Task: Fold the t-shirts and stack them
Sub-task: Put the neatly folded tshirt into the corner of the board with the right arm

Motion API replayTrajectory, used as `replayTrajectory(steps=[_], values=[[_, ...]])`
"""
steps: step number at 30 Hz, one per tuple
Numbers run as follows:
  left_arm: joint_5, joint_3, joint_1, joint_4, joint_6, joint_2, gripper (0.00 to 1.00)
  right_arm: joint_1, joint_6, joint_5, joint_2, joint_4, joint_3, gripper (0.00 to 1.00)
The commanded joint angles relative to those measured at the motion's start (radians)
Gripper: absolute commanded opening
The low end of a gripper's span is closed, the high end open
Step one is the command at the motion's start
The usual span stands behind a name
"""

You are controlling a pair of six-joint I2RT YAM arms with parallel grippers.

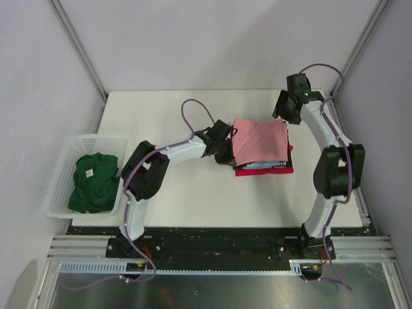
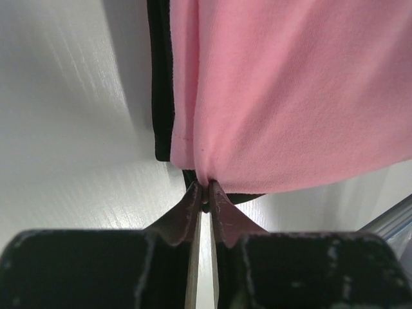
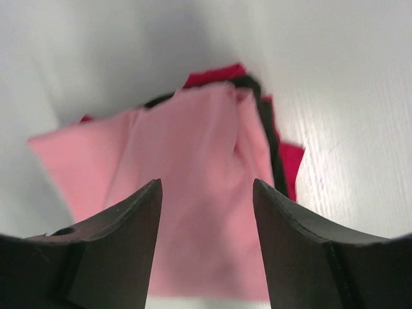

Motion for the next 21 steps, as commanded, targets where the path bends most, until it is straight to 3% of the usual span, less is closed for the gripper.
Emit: replayTrajectory(steps=[1,9,16,21], values=[[0.03,0.036,-0.008,0.009,0.021,-0.057,0.14,0.05,0.067,-0.043,-0.216,0.098,-0.21,0.6],[0.037,0.029,0.0,0.008,0.03,-0.099,0.2,-0.001,0.132,-0.195,-0.314,0.253,-0.594,0.38],[0.049,-0.024,0.052,0.007,0.054,-0.213,0.27,-0.04,0.126,-0.2,-0.312,0.278,-0.7,0.36],[0.05,-0.12,0.119,0.007,0.087,-0.346,0.3,-0.022,0.129,-0.171,-0.428,0.255,-0.699,0.42]])
